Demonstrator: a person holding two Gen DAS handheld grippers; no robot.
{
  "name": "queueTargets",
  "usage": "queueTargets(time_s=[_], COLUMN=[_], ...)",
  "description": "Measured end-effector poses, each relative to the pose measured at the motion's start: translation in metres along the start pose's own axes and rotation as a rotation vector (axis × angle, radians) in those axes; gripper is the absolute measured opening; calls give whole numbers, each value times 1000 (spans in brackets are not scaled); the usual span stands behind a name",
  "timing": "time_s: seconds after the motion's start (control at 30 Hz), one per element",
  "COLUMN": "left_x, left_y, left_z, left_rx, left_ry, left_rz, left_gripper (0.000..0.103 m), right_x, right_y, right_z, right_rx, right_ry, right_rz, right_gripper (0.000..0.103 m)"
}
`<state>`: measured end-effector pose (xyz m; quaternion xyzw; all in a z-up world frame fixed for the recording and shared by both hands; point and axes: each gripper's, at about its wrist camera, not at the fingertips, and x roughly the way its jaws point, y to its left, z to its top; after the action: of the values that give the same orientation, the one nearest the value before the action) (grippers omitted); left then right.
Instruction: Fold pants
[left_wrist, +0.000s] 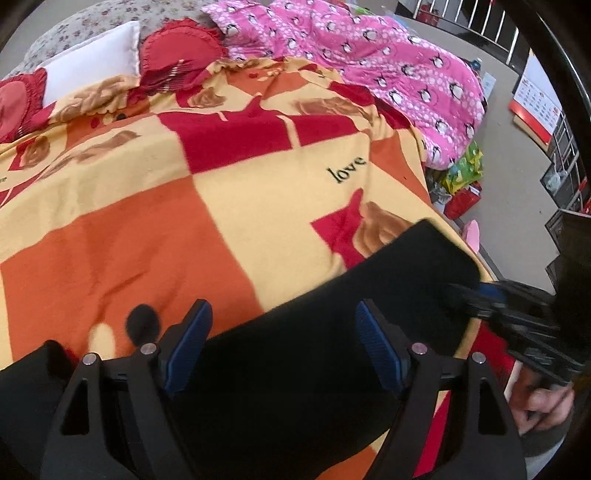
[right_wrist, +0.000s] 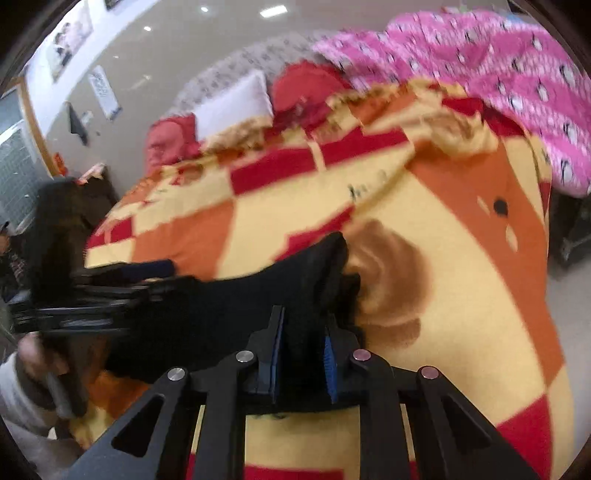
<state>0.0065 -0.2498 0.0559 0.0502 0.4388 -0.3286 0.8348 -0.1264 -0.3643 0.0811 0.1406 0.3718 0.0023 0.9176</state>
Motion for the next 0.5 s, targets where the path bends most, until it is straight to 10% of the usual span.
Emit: queueTargets(time_s=[0.1, 0.2, 0.33, 0.5], left_x=[4, 10, 23, 42], left_y=[-2, -10, -21, -41], left_z=[2, 4, 11, 26], left_rx=[11, 17, 32, 40], left_ry=[5, 11, 22, 74], left_rz=[-7, -41, -82, -134], left_gripper=[80, 80, 80, 83], right_x=[-7, 1, -13, -5], right_y=[-1, -20, -41, -37], right_z=[-5, -19, -39, -44], right_rx=[-5, 40, 182, 154], right_ry=[12, 72, 27, 15], right_rz=[-73, -213, -39, -17], right_gripper=[22, 53, 67, 73])
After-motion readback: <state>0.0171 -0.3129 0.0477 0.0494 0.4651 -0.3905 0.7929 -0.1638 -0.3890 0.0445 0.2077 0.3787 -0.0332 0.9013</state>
